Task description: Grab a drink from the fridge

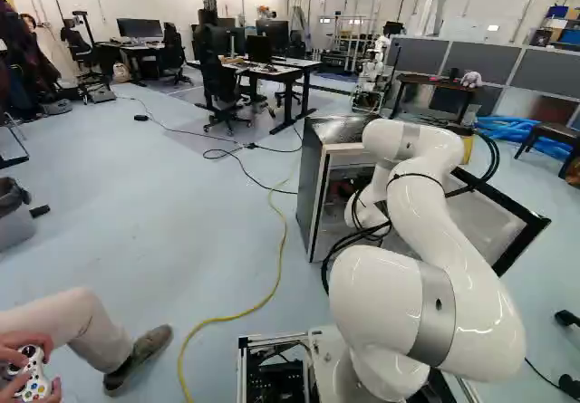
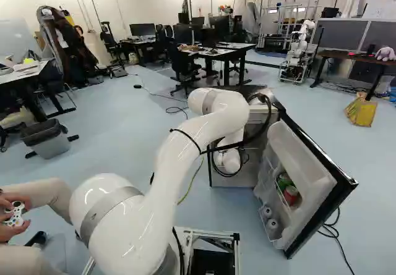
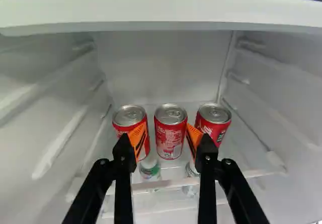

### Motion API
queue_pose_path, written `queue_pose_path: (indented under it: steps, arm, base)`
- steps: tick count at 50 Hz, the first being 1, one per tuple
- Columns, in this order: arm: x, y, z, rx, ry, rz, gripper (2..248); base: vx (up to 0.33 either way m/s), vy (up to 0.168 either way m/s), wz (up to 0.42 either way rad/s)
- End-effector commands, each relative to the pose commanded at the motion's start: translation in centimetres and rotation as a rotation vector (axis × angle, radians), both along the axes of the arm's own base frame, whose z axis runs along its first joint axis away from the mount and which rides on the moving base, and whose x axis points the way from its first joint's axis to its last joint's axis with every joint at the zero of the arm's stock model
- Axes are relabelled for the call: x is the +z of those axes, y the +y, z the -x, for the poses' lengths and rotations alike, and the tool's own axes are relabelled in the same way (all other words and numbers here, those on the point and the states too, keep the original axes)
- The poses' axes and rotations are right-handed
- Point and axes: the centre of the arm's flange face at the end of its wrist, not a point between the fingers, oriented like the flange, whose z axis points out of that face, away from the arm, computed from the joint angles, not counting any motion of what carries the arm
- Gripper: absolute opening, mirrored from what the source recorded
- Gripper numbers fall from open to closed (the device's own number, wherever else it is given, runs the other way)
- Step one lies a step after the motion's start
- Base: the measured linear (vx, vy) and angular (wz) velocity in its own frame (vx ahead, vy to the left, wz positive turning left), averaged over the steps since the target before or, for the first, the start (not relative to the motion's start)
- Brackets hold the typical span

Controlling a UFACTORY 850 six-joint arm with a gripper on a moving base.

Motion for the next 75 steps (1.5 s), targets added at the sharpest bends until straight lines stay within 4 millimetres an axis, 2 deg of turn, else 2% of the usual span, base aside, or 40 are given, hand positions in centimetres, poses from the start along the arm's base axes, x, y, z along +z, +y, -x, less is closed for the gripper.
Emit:
queue_pose_path:
  steps: [75]
  arm:
    - [-1.0,-0.2,-2.8,0.018,-0.045,0.024,133]
  base:
    - [0.000,0.000,0.000]
